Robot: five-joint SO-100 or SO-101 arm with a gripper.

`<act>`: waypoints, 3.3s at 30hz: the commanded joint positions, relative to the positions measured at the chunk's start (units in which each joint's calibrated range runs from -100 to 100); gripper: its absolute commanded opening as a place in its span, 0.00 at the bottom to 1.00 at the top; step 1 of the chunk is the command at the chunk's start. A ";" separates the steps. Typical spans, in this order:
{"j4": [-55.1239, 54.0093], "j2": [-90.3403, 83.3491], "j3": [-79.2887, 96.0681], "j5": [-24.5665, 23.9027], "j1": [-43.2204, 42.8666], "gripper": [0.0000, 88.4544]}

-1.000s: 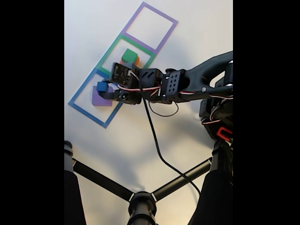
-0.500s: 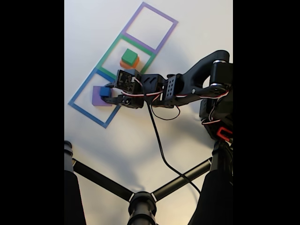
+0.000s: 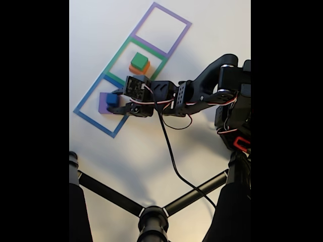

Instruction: Tower of hanoi

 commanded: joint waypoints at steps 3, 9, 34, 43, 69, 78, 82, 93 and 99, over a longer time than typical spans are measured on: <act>-2.22 -0.99 -1.41 0.94 0.43 0.28; -1.90 -3.47 -2.14 0.94 0.97 0.29; 89.24 -50.43 -32.76 0.94 10.11 0.00; 122.83 -52.59 -58.11 0.94 21.17 0.00; 105.35 -69.50 -26.58 0.94 40.92 0.37; 86.97 -73.82 -7.32 0.94 41.53 0.45; 71.51 -72.62 2.95 0.94 40.31 0.46; 34.20 -59.80 20.03 0.94 39.01 0.45; 17.93 -49.22 24.67 0.94 38.94 0.45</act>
